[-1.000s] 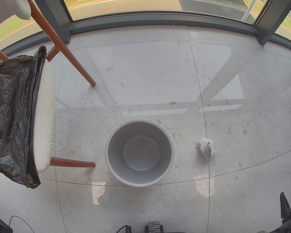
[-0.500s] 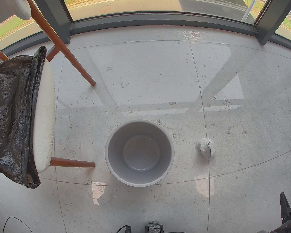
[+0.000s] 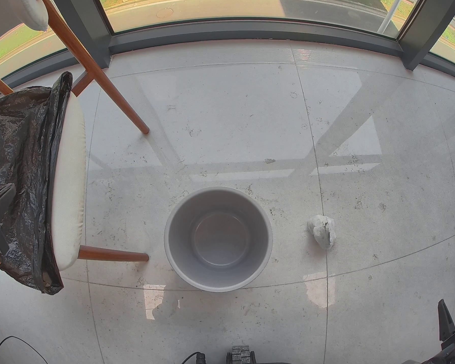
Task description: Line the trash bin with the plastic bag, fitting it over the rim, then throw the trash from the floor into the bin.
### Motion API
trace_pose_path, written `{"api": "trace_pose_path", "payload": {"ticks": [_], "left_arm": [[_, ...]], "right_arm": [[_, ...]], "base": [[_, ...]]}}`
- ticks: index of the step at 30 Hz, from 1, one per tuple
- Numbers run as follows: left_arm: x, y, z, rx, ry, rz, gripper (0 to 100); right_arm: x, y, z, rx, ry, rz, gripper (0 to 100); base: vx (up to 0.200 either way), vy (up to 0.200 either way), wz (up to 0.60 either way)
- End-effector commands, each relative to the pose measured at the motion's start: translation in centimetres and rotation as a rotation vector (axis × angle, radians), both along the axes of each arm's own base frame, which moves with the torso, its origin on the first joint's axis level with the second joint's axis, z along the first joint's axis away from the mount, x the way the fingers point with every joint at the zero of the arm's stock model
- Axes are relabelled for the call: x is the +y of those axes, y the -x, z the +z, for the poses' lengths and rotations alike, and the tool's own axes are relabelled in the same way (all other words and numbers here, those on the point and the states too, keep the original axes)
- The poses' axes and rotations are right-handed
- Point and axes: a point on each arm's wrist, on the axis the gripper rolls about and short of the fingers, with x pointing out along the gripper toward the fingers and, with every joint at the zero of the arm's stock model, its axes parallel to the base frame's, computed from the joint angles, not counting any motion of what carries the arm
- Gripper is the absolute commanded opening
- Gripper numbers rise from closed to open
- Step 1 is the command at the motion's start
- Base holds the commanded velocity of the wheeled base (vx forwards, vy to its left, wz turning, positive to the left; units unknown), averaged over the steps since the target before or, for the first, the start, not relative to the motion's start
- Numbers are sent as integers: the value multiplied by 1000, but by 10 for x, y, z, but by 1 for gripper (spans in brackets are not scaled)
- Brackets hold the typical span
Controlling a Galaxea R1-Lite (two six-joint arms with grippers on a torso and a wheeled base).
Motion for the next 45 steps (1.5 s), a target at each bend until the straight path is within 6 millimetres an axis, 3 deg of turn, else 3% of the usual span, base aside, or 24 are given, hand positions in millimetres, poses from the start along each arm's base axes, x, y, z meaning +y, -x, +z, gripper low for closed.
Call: {"api": "trace_pose_path", "payload": {"ticks": [1, 9, 13, 14, 30, 45], "left_arm": [[0, -35, -7, 122, -10, 1, 0], [0, -71, 1, 171, 12, 3, 0], [0, -78, 7, 163, 12, 3, 0], [1, -81, 8, 175, 12, 5, 100], [3, -124, 19, 188, 10, 45, 100], [4, -127, 8, 229, 9, 51, 100]], "right_arm": [[0, -1, -5, 14, 0, 2, 100], [0, 0, -5, 6, 0, 5, 100], [0, 0, -5, 4, 0, 5, 100], [0, 0, -5, 4, 0, 6, 100], [0, 0, -5, 6, 0, 6, 100], [0, 0, -5, 7, 0, 5, 100]], "base": [[0, 0, 0], [0, 0, 0], [0, 0, 0], [0, 0, 0], [0, 0, 0], [0, 0, 0]]}}
